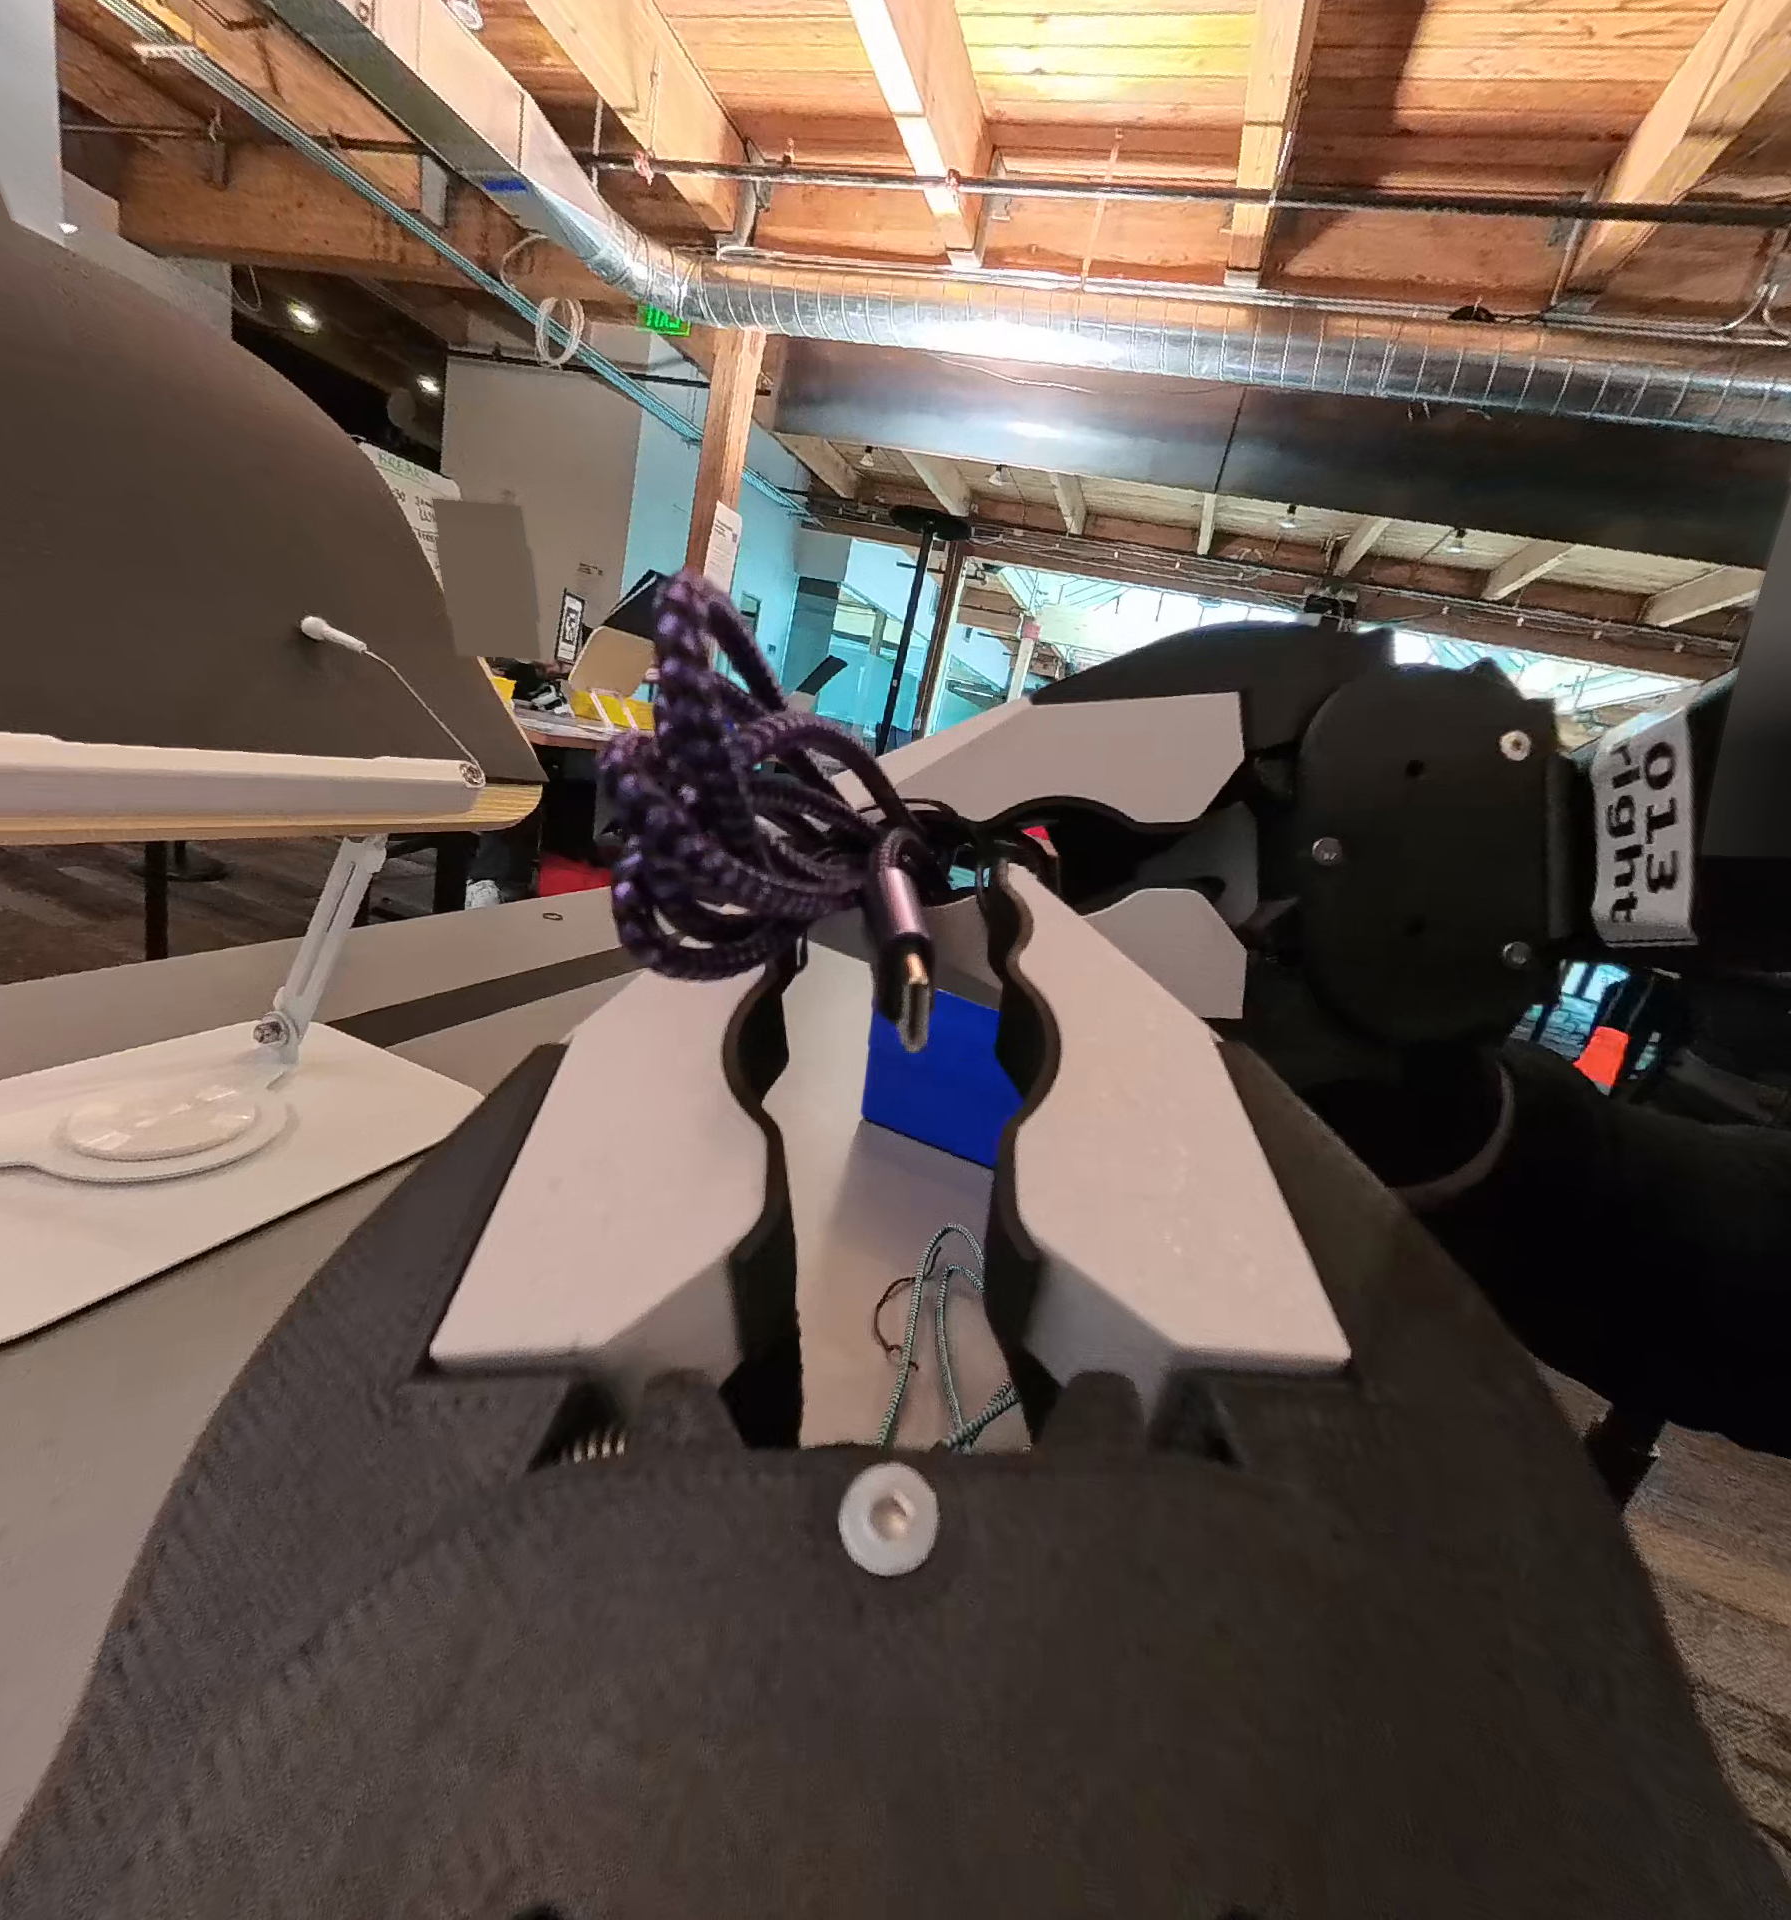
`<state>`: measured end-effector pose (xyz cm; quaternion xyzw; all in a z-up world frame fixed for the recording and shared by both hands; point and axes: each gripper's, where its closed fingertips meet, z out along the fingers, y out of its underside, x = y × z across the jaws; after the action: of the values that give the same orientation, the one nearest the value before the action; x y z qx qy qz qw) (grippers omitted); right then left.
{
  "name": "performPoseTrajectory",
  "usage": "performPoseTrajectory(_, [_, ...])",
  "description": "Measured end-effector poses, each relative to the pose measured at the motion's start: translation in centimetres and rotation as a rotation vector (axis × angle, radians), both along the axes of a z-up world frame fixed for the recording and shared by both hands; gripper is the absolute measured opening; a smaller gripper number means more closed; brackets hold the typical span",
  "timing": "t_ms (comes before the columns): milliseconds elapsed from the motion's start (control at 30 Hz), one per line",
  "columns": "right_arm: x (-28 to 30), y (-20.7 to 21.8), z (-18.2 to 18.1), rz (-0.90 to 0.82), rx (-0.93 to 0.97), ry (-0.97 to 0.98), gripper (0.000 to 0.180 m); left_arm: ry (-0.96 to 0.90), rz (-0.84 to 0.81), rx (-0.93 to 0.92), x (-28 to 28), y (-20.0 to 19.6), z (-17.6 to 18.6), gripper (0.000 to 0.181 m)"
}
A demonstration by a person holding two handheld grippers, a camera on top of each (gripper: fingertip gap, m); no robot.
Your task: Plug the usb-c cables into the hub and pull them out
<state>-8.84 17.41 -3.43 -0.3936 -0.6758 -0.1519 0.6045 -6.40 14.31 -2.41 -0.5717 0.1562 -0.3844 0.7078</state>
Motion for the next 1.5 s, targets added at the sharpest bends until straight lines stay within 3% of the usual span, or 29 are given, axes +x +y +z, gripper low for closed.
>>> performPoseTrajectory(67, [0.0,0.0,0.0,0.004,-0.007,0.007,0.002,-0.005,-0.014,-0.008,0.0,0.0,0.0,0.033])
performPoseTrajectory(200, [0.1,-0.1,0.7,0.008,-0.008,0.031,0.002,-0.008,-0.043,0.008,-0.2,-0.4,-0.2,0.005])
performPoseTrajectory(800, [0.1,0.0,0.6,0.025,-0.054,0.046,0.003,-0.015,-0.073,0.001,-0.1,-0.5,-0.3,0.0])
performPoseTrajectory(1000, [0.0,-0.2,0.5,0.035,-0.08,0.061,0.002,-0.121,-0.126,-0.011,-0.1,-0.6,-0.2,0.0])
performPoseTrajectory(1300, [0.0,0.1,1.3,0.028,-0.059,0.062,0.003,-0.153,-0.105,-0.012,-1.1,-0.5,-0.4,0.045])
performPoseTrajectory(1500, [-0.4,-0.4,0.9,0.044,-0.052,0.047,0.002,-0.128,-0.117,0.009,-0.6,-0.4,0.4,0.047])
